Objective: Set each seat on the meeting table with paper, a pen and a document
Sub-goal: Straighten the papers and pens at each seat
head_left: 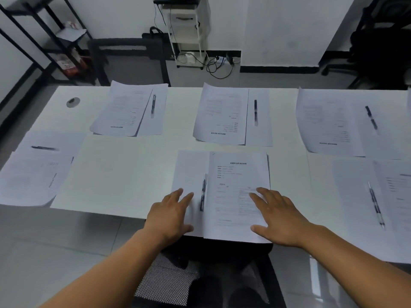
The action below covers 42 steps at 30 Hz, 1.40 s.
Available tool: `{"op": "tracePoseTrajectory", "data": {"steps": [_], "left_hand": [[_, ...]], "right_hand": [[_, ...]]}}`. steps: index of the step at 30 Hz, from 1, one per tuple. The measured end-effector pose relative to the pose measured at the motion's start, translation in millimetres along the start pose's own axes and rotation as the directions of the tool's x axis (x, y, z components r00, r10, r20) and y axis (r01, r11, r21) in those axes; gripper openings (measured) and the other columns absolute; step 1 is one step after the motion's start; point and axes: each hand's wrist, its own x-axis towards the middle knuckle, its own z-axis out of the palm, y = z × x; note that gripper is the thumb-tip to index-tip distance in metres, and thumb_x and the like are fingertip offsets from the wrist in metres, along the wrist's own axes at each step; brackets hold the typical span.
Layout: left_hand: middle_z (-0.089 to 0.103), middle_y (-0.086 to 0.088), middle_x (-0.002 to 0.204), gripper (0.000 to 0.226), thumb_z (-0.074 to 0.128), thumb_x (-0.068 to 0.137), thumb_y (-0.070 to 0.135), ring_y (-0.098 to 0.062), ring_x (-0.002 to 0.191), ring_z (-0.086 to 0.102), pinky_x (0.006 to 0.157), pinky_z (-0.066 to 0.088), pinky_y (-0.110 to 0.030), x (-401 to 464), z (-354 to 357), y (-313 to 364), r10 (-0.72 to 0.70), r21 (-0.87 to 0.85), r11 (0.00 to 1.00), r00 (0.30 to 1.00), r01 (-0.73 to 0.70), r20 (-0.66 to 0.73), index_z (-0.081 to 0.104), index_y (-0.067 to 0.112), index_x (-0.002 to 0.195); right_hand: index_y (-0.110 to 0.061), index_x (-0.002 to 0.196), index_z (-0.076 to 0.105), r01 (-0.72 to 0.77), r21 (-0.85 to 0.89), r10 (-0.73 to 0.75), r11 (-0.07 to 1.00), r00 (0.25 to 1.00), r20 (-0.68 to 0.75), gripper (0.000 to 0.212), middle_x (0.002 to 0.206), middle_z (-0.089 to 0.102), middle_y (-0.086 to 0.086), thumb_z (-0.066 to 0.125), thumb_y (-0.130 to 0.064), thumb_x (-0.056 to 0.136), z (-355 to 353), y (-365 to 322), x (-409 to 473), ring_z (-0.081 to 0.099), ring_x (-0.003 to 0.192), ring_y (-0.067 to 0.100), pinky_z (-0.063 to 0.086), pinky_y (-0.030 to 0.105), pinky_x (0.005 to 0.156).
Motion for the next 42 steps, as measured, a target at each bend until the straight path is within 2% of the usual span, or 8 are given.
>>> {"op": "tracePoseTrajectory", "data": {"steps": [3, 7, 11, 15, 26, 30, 34, 42], "left_hand": [[0.014, 0.0, 0.179, 0.102, 0.075, 0.092, 0.058, -0.023, 0.163, 0.024, 0.12, 0.042, -0.046, 20.9, 9.4, -17.7, 0.069, -0.007, 0.998, 0.998, -0.069, 0.008, 0.015, 0.035, 0.171], [0.029, 0.007, 0.162, 0.09, 0.077, 0.088, 0.053, -0.02, 0.152, 0.035, 0.114, 0.045, -0.045, 41.7, 19.9, -34.5, 0.181, 0.015, 0.983, 0.983, -0.18, -0.032, 0.027, 0.036, 0.162], [0.028, 0.004, 0.163, 0.081, 0.076, 0.089, 0.046, -0.024, 0.16, 0.025, 0.121, 0.038, -0.05, 52.2, 26.9, -46.9, 0.219, -0.008, 0.976, 0.974, -0.22, -0.066, 0.033, 0.034, 0.157], [0.021, 0.002, 0.169, 0.08, 0.073, 0.091, 0.044, -0.025, 0.165, 0.018, 0.124, 0.034, -0.05, 63.2, 29.2, -55.4, 0.241, 0.014, 0.97, 0.968, -0.241, -0.068, 0.032, 0.034, 0.159], [0.031, -0.003, 0.169, 0.086, 0.082, 0.086, 0.045, -0.028, 0.162, 0.03, 0.113, 0.046, -0.048, 67.6, 28.5, -48.1, 0.25, 0.027, 0.968, 0.964, -0.248, -0.093, 0.04, 0.03, 0.159], [0.022, -0.001, 0.172, 0.086, 0.077, 0.09, 0.048, -0.026, 0.165, 0.021, 0.117, 0.042, -0.045, 67.3, 29.3, -39.1, 0.258, 0.026, 0.966, 0.962, -0.257, -0.093, 0.033, 0.032, 0.162], [0.025, -0.001, 0.17, 0.087, 0.08, 0.088, 0.047, -0.026, 0.162, 0.027, 0.112, 0.048, -0.047, 69.9, 27.8, -29.9, 0.257, 0.013, 0.966, 0.961, -0.257, -0.097, 0.035, 0.031, 0.161], [0.022, 0.0, 0.171, 0.088, 0.079, 0.09, 0.048, -0.025, 0.164, 0.022, 0.113, 0.047, -0.046, 74.4, 27.2, -19.0, 0.263, 0.017, 0.965, 0.958, -0.263, -0.111, 0.031, 0.032, 0.162]], "right_hand": [[-0.024, 0.17, -0.007, -0.058, 0.018, 0.058, 0.998, 0.998, 0.023, 0.096, 0.177, -0.011, 0.001, 0.046, -0.066, 0.101, 10.7, 0.7, 13.8, -0.005, 0.163, 0.025, 0.007, 0.044, 0.133], [-0.024, 0.169, -0.01, -0.136, 0.032, 0.134, 0.99, 0.989, 0.057, 0.098, 0.177, -0.014, 0.002, 0.046, -0.068, 0.101, 27.7, -1.5, 26.0, -0.009, 0.164, 0.025, 0.004, 0.044, 0.133], [-0.024, 0.169, -0.011, -0.172, 0.044, 0.17, 0.984, 0.985, 0.04, 0.099, 0.177, -0.018, 0.001, 0.046, -0.068, 0.101, 37.4, -7.8, 32.8, -0.015, 0.163, 0.024, 0.001, 0.043, 0.133], [-0.024, 0.169, -0.011, -0.197, 0.072, 0.194, 0.978, 0.98, 0.045, 0.097, 0.176, -0.02, 0.0, 0.046, -0.067, 0.102, 42.4, -9.1, 34.6, -0.016, 0.163, 0.023, 0.001, 0.042, 0.134], [-0.023, 0.17, 0.001, -0.217, 0.057, 0.221, 0.974, 0.974, -0.058, 0.092, 0.178, -0.01, 0.001, 0.047, -0.064, 0.102, 53.5, 7.9, 31.6, -0.007, 0.164, 0.023, 0.01, 0.041, 0.134], [-0.025, 0.17, -0.002, -0.228, 0.054, 0.231, 0.972, 0.971, -0.06, 0.093, 0.178, -0.01, 0.0, 0.048, -0.064, 0.102, 53.4, 14.2, 27.9, -0.007, 0.164, 0.023, 0.009, 0.041, 0.133], [-0.026, 0.17, -0.003, -0.23, 0.061, 0.233, 0.971, 0.971, -0.059, 0.093, 0.178, -0.01, 0.0, 0.048, -0.064, 0.103, 52.1, 25.9, 23.9, -0.007, 0.164, 0.023, 0.01, 0.041, 0.133], [-0.027, 0.17, 0.001, -0.225, 0.066, 0.23, 0.972, 0.97, -0.074, 0.093, 0.178, -0.007, 0.0, 0.049, -0.065, 0.101, 51.6, 39.5, 22.2, -0.004, 0.164, 0.023, 0.013, 0.043, 0.133]]}}
